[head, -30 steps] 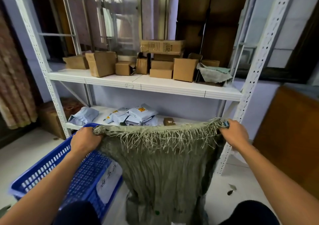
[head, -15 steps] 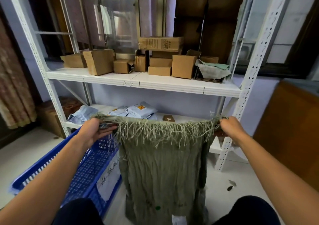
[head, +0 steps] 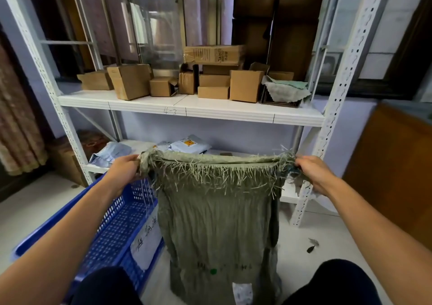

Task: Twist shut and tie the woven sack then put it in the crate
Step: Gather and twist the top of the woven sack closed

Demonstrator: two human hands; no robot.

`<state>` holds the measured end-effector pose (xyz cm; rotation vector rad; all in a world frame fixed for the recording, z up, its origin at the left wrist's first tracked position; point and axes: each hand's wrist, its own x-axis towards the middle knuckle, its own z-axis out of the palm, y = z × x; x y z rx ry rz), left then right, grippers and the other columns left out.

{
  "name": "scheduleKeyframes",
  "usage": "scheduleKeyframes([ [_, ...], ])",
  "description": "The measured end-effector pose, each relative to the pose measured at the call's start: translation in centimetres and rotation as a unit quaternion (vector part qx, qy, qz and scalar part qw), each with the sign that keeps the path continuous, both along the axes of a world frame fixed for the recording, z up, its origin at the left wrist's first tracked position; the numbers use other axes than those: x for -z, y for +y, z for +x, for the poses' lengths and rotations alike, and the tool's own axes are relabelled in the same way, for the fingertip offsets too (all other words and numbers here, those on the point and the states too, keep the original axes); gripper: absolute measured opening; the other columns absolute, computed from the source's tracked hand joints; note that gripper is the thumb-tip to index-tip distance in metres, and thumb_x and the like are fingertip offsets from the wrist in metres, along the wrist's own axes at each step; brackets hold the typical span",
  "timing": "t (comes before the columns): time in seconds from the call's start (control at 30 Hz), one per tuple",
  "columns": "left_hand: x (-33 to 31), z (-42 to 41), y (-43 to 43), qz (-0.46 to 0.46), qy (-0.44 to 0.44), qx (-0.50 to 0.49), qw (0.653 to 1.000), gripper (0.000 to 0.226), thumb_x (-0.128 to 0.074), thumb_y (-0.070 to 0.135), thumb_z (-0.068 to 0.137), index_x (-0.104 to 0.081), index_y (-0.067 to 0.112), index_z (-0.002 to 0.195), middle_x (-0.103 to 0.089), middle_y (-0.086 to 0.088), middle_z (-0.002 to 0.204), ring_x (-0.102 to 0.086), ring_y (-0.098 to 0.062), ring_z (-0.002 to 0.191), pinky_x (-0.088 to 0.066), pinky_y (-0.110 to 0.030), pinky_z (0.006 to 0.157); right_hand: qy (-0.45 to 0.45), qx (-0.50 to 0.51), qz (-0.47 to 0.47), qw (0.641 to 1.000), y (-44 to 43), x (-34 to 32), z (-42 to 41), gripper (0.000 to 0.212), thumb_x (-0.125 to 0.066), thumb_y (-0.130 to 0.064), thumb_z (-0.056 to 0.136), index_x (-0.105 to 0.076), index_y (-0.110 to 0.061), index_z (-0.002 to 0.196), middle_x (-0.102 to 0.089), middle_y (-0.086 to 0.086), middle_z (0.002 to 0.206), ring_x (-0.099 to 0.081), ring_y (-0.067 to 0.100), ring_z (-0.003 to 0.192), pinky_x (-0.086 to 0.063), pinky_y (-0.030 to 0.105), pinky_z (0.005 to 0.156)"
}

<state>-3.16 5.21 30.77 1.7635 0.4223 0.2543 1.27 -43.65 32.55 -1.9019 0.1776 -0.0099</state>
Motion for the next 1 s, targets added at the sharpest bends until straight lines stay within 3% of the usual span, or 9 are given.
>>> scheduleKeyframes([
  [0.1,0.2,-0.5,-0.1,0.181,0.017,0.003,0.983,0.016,-0.064,0.003,0.091,-0.074,0.0,0.103,-0.075,-0.017,0.092,-0.07,-0.031,0.083,-0.059,-0.046,0.085,-0.025,-0.028,-0.111,0.993,0.0,0.1,-0.3,0.021,-0.06,-0.006,0.096,-0.061,-0.019,0.113,-0.071,0.009,0.093,-0.062,0.024,0.076,-0.05,0.033,0.067],
  [0.23,-0.9,-1.0,-1.0,0.369,0.025,-0.013,0.929,0.007,-0.072,0.007,0.083,-0.073,0.001,0.084,-0.071,-0.021,0.082,-0.066,-0.04,0.084,-0.047,-0.037,0.072,-0.083,-0.015,-0.302,0.95,0.7,0.5,-0.2,0.012,-0.07,-0.017,0.092,-0.062,-0.015,0.1,-0.07,0.01,0.089,-0.065,0.024,0.075,-0.056,0.039,0.069],
  [0.4,-1.5,-1.7,-2.5,0.507,0.018,-0.025,0.861,0.011,-0.072,0.01,0.078,-0.068,0.003,0.086,-0.066,-0.026,0.104,-0.061,-0.045,0.101,-0.047,-0.044,0.078,-0.131,-0.016,-0.457,0.88,1.7,0.0,-0.8,0.021,-0.071,-0.031,0.091,-0.06,-0.014,0.096,-0.068,0.008,0.087,-0.063,0.029,0.082,-0.055,0.041,0.073],
  [0.5,-2.0,-1.7,-3.5,0.521,0.001,-0.029,0.853,0.015,-0.072,0.012,0.08,-0.059,0.005,0.076,-0.068,-0.028,0.097,-0.062,-0.047,0.092,-0.044,-0.045,0.072,-0.131,-0.007,-0.476,0.87,2.7,-0.4,-0.9,0.025,-0.066,-0.028,0.093,-0.059,-0.008,0.106,-0.068,0.013,0.093,-0.06,0.03,0.079,-0.047,0.036,0.067],
  [0.6,-2.2,-1.4,-4.5,0.483,-0.006,-0.044,0.874,0.014,-0.069,0.007,0.082,-0.056,0.002,0.082,-0.069,-0.032,0.092,-0.062,-0.05,0.089,-0.039,-0.043,0.068,-0.111,0.028,-0.459,0.881,3.6,-0.3,-0.9,0.045,-0.059,-0.022,0.094,-0.046,-0.002,0.132,-0.067,0.013,0.085,-0.066,0.033,0.077,-0.051,0.037,0.063],
  [0.7,-2.3,-1.5,-5.3,0.416,0.012,-0.061,0.907,0.017,-0.065,0.006,0.084,-0.063,-0.003,0.099,-0.071,-0.025,0.093,-0.065,-0.045,0.092,-0.048,-0.046,0.077,-0.047,0.0,-0.397,0.917,4.2,-0.4,-1.0,0.025,-0.048,-0.014,0.094,-0.064,0.002,0.105,-0.071,0.01,0.062,-0.072,0.029,0.057,-0.063,0.044,0.062],
  [0.83,-2.5,-1.6,-5.9,0.06,0.037,-0.021,0.997,0.025,-0.045,0.002,0.096,-0.067,-0.003,0.085,-0.071,-0.013,0.055,-0.069,-0.026,0.047,-0.064,-0.04,0.053,0.048,0.005,-0.065,0.997,4.8,-1.2,-1.7,0.029,-0.038,-0.001,0.091,-0.065,0.009,0.086,-0.074,0.025,0.069,-0.074,0.041,0.066,-0.063,0.056,0.074],
  [0.9,-2.6,-1.4,-6.0,-0.08,0.037,-0.014,0.996,0.03,-0.037,0.007,0.099,-0.066,0.002,0.094,-0.077,-0.011,0.066,-0.075,-0.022,0.054,-0.062,-0.03,0.049,0.054,0.008,0.045,0.997,4.7,-1.4,-1.5,0.029,-0.037,-0.007,0.095,-0.064,-0.001,0.089,-0.073,0.025,0.079,-0.074,0.041,0.073,-0.062,0.053,0.079],
  [1.0,-2.3,-1.2,-5.7,-0.133,0.042,0.031,0.99,0.021,-0.045,0.016,0.1,-0.065,0.01,0.104,-0.081,-0.007,0.088,-0.079,-0.019,0.077,-0.06,-0.031,0.061,0.063,-0.005,0.147,0.987,4.7,-1.2,-1.1,0.018,-0.039,-0.011,0.09,-0.056,-0.006,0.091,-0.072,0.018,0.089,-0.073,0.038,0.078,-0.058,0.045,0.084],
])
